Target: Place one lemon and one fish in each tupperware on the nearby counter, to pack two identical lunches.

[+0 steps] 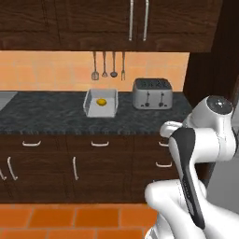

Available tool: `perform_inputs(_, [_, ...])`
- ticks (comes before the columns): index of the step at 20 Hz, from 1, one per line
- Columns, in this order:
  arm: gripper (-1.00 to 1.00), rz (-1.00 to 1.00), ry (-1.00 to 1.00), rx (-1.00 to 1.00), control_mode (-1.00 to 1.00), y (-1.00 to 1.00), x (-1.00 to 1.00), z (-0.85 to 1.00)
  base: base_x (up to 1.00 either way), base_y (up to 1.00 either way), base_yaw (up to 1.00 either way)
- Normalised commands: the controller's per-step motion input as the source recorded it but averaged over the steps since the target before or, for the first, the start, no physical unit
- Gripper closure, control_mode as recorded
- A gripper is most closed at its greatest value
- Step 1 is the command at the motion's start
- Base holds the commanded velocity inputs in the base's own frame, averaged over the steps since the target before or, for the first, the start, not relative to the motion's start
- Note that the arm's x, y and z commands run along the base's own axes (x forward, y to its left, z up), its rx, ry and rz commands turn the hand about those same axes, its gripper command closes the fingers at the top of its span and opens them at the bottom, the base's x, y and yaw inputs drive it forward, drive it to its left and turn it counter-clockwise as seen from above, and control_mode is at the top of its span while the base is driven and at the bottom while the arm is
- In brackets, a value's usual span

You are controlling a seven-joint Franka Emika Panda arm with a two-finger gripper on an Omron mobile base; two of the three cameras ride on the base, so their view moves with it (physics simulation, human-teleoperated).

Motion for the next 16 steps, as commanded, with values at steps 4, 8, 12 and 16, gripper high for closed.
perform_inputs(4, [1.00, 0.00, 0.00, 0.00, 1.00, 0.00, 0.00, 0.00, 1.00, 0.99, 0.00])
perform_inputs(8, [1.00, 0.00, 0.00, 0.00, 1.00, 0.00, 0.00, 0.00, 1.00, 0.70, -0.01])
perform_inputs(12, [1.00, 0.00, 0.00, 0.00, 1.00, 0.00, 0.00, 0.00, 0.97, 0.22, -0.06])
perform_inputs(16, [1.00, 0.00, 0.00, 0.00, 1.00, 0.00, 0.00, 0.00, 0.77, 0.00, -0.12])
